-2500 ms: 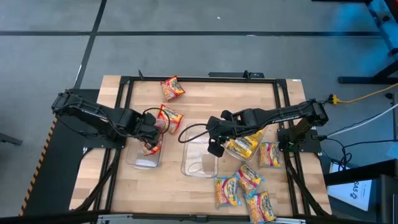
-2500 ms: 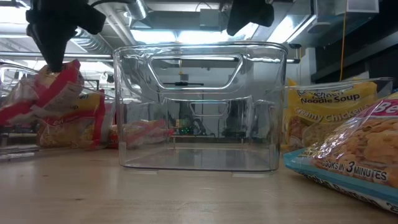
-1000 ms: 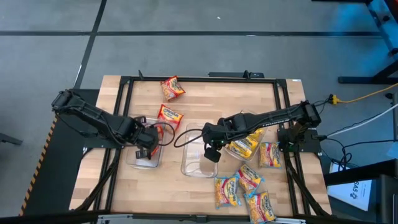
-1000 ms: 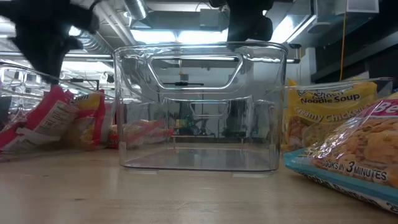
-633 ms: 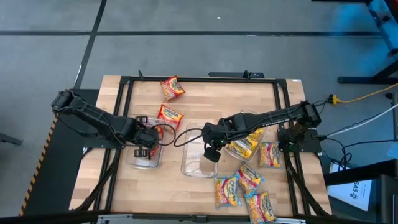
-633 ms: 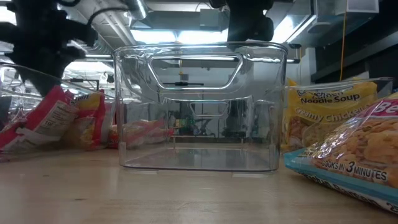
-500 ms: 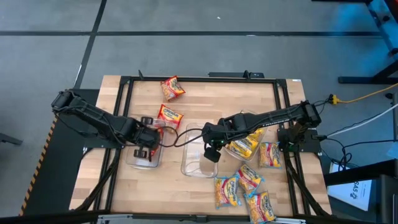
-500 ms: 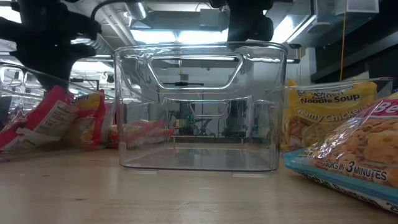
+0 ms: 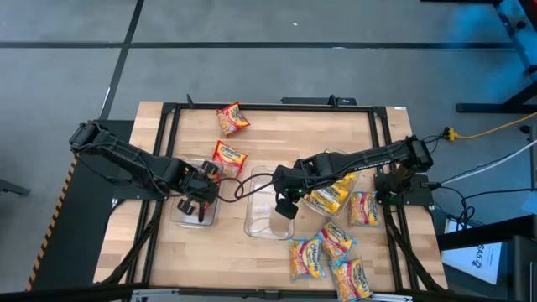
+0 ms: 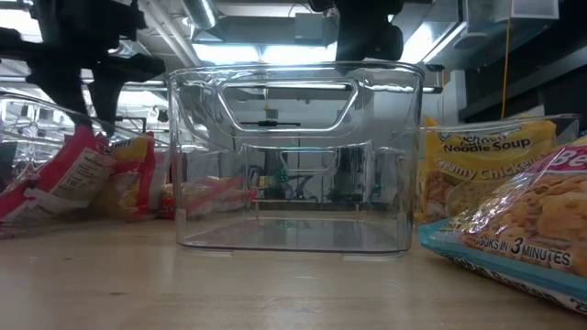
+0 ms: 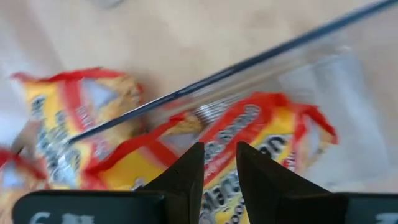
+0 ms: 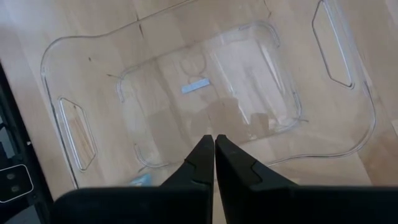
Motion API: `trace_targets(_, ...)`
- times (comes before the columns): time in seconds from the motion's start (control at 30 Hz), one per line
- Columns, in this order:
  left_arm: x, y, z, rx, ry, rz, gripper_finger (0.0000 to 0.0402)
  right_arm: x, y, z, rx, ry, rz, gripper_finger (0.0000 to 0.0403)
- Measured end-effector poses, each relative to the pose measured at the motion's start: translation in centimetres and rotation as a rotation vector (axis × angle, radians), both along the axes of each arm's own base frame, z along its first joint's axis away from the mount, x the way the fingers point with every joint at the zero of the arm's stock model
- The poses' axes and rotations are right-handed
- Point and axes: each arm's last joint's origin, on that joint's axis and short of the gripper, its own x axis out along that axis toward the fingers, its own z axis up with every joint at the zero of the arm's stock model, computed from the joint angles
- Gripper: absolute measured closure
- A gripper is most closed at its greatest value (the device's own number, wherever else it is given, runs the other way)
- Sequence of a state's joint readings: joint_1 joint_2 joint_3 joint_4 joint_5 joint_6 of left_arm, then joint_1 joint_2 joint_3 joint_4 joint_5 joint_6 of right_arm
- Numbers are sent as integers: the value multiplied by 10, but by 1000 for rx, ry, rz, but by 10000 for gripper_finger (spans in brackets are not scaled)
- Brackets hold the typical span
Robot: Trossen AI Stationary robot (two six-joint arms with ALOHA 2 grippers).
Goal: Sort Maruchan noodles
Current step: Put the red noodle pack into the left transparent bin
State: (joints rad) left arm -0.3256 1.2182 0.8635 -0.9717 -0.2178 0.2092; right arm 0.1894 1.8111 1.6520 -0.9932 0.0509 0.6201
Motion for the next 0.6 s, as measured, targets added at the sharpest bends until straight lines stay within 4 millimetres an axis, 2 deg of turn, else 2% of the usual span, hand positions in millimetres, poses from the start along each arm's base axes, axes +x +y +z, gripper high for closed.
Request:
trace_targets(0.07, 0, -1, -1, -31, 21, -45, 314, 0, 0, 0, -1, 2, 0, 388)
trace_targets(0.37, -6, -2, -3, -88, 111, -55, 314, -1, 0, 0, -14, 6, 27, 388)
trace_targets(0.6, -8, -1, -3, -63, 134, -58, 314, -1, 0, 0, -14, 6, 27, 388)
